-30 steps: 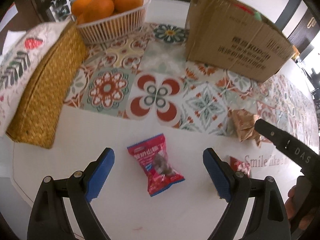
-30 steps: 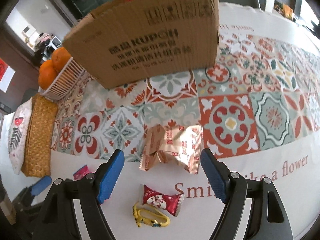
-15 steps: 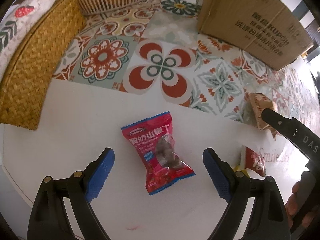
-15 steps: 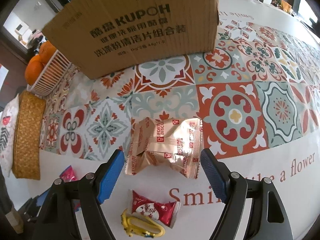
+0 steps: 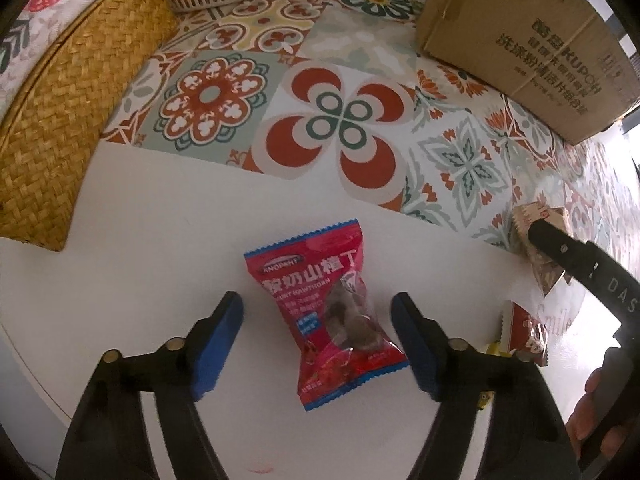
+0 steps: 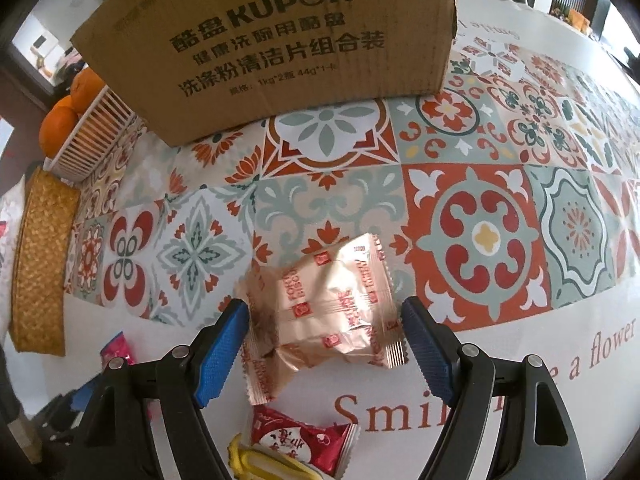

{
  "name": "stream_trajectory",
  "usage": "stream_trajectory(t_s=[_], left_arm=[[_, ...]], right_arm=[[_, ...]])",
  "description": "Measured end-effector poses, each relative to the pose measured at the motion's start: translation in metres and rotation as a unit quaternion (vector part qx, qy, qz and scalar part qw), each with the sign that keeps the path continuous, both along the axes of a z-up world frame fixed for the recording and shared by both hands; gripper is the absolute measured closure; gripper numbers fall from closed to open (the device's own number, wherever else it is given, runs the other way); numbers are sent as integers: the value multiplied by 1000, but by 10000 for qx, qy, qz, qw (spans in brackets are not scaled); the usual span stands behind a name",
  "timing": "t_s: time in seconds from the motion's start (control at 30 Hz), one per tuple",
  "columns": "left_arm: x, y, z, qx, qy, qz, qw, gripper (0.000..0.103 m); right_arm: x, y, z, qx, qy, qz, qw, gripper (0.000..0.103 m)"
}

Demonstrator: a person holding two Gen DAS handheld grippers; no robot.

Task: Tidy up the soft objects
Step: 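Close the right tool on the gold biscuit packet while the left tool grasps the red hawthorn bag, then lift the biscuit packet and hawthorn bag and carry both over the box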

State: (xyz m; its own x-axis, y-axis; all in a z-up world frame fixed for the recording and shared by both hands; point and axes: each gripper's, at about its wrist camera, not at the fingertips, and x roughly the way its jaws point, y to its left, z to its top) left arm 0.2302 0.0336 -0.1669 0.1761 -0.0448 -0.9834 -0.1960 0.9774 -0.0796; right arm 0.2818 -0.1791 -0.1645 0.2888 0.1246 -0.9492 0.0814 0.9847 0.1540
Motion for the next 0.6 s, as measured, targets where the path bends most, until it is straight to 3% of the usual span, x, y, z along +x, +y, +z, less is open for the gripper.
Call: stream_trajectory(t_s=[0.1,0.2,0.33,0.6], left_arm=[[-1,3,3,17,-80,-24,10000,41],[-1,7,8,27,-178,-28,9998,58],[-2,11,10,-38,-246,-122,9996,62],[-3,2,12,-242,-352,-273,9987,64]], right_arm=[[-2,1,0,-83,-57,18,9999,26],[-5,1,2,-138,-109,15,9998,33],[-7,0,5,-58,-160,-13,9999,46],[-11,-4,8,174,-169,-10,9997,50]])
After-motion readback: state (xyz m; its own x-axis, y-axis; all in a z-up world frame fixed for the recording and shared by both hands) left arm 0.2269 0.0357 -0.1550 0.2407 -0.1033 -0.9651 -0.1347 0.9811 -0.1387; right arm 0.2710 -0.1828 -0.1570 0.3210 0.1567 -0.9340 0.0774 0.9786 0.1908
